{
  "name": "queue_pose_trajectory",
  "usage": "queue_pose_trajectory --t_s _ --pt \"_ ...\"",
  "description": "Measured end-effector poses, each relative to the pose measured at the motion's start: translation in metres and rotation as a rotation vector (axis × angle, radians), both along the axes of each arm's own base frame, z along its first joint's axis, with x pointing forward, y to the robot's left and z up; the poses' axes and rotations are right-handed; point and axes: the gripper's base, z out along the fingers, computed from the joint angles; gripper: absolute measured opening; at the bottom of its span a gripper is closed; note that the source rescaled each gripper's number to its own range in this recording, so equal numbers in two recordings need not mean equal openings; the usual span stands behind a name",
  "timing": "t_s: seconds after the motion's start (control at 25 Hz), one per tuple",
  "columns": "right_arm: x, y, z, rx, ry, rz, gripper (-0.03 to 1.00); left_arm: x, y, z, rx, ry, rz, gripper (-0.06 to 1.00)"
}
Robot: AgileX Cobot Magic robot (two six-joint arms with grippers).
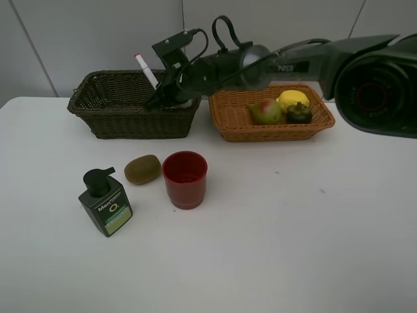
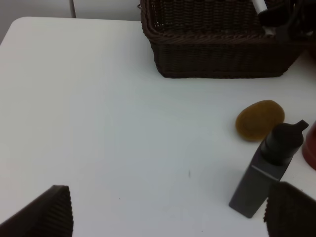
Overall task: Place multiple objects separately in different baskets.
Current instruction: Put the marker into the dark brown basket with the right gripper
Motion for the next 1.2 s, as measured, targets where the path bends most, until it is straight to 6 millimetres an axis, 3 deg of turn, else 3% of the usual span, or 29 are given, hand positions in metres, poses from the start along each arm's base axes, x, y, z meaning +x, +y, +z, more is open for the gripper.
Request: queue_pose_trajectory --t_s 0.36,0.44,0.52,0.6,0.68,0.76,1.2 --pt "-0.0002 0.0002 -0.0001 0.013 0.011 -0.008 0.0 0.0 0.0 0.0 0.0 0.0 0.0 1.0" --pt "-0.0002 0.0002 -0.0001 0.014 0.011 -0.009 0.06 0.0 0.0 0.0 0.0 0.0 0.0 1.0" --pt "-0.0002 0.0002 -0.0001 0.014 0.011 -0.009 0.23 0.0 0.0 0.0 0.0 0.0 0.0 1.0" --pt "-0.0002 0.0002 -0.0001 0.016 0.013 -0.01 0.53 0.0 0.0 0.0 0.0 0.0 0.0 1.0" --pt "0.0001 0.0005 0.0006 0.021 0.006 -0.009 0.77 0.0 0.0 0.0 0.0 0.0 0.0 1.0" --pt "0.0007 0.0003 0.0014 0.024 0.003 -0.01 0.88 0.0 0.0 0.0 0.0 0.0 0.0 1.0" --pt "0.0015 0.0004 0.0029 0.027 -0.001 -0.011 0.93 0.0 0.0 0.0 0.0 0.0 0.0 1.0"
